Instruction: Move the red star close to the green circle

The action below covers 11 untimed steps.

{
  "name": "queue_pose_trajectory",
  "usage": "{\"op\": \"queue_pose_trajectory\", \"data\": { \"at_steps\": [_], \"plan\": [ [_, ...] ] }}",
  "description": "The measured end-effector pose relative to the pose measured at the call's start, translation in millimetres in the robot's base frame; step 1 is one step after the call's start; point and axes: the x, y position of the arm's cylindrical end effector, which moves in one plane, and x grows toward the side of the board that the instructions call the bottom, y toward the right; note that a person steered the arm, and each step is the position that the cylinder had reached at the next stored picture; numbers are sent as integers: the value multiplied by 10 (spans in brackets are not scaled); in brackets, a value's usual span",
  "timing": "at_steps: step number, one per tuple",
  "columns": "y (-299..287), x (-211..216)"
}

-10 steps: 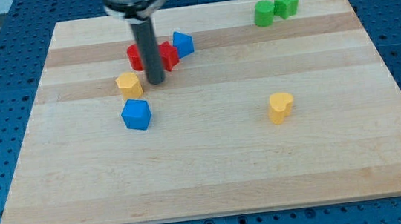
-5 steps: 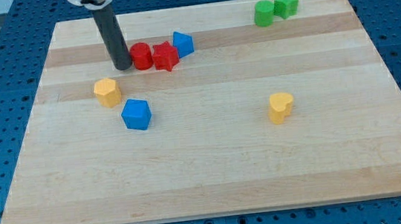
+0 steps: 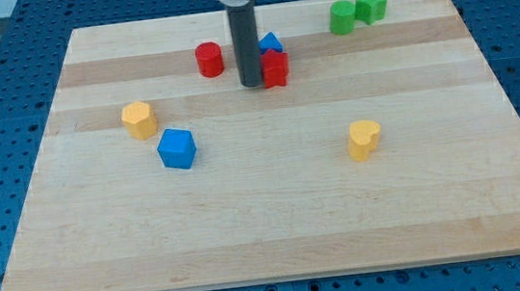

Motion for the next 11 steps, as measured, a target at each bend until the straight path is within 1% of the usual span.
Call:
{"op": "queue_pose_trajectory", "data": {
  "at_steps": [3, 5, 8, 10, 11],
  "plan": [
    [830, 52],
    [863, -66],
    [863, -568],
    [863, -773],
    [895, -809]
  ]
}}
